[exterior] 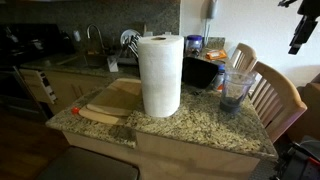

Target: Move the black bowl to the right

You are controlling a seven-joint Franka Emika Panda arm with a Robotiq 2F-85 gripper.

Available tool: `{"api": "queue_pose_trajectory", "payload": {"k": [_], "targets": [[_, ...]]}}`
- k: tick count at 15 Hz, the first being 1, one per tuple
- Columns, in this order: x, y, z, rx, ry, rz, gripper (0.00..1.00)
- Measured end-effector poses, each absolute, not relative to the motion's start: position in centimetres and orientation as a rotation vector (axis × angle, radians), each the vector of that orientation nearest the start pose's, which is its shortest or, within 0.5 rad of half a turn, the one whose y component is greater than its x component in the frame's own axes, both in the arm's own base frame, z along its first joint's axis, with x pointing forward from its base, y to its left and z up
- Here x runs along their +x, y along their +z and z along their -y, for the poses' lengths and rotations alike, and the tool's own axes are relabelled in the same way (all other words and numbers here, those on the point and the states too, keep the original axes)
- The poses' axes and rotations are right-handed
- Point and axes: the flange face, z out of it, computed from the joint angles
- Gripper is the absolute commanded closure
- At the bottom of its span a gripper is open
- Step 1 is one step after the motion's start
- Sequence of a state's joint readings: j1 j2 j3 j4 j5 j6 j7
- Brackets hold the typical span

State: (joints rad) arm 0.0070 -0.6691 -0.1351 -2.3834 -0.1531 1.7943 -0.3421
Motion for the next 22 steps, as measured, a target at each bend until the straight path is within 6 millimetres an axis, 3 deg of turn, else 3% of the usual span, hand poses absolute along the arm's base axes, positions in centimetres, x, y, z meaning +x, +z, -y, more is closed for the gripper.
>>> {"api": "queue_pose_trajectory", "payload": {"k": [9,11,13,15,18,20,22], "targets": [[35.3,55.7,6.7,-3.193,-0.097,0.429,0.00],[35.8,56.1,6.1,-3.187,-0.145,0.358,0.00],[37.7,57.5,3.7,-3.138,-0.280,0.207,0.00],[40.7,58.9,0.0,-3.094,-0.422,0.062,0.00],[45.6,59.4,-5.2,-3.069,-0.588,-0.144,0.00],[47.5,58.8,-6.7,-3.072,-0.592,-0.202,0.00],[48.1,58.8,-6.4,-3.070,-0.590,-0.223,0.00]]}}
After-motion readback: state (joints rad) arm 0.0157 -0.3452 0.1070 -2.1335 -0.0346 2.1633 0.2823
